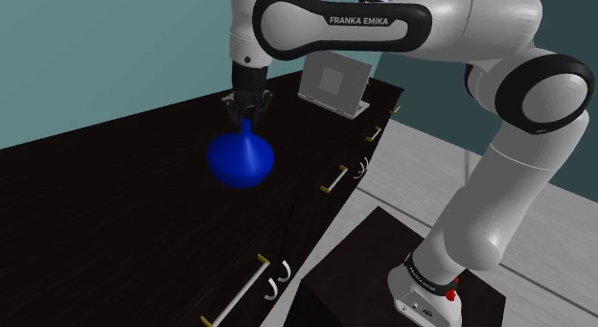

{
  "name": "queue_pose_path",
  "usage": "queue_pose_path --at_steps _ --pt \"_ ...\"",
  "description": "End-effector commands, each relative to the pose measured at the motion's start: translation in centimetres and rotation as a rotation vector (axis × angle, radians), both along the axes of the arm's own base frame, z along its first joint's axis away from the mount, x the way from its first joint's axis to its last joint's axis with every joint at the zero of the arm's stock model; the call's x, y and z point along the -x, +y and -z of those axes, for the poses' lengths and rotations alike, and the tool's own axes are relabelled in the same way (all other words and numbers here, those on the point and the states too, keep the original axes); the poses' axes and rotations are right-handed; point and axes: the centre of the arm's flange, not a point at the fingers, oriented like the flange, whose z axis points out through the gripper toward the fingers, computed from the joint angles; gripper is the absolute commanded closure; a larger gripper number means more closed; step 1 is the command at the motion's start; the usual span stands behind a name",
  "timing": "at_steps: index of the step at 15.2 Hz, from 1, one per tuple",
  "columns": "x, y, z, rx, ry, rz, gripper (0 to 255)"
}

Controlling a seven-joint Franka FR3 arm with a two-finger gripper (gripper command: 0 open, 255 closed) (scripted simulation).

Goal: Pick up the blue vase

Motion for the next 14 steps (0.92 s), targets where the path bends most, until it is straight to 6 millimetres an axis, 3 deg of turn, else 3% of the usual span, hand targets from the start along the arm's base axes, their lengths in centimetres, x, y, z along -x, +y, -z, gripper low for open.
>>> queue_pose_path --at_steps 1,12,14 --pt "0.0 0.0 -1.1 0.0 -0.001 0.0 255" --pt "0.0 0.0 -6.9 0.0 -0.001 0.0 255" --pt "0.0 0.0 -7.0 0.0 -0.001 0.0 255"
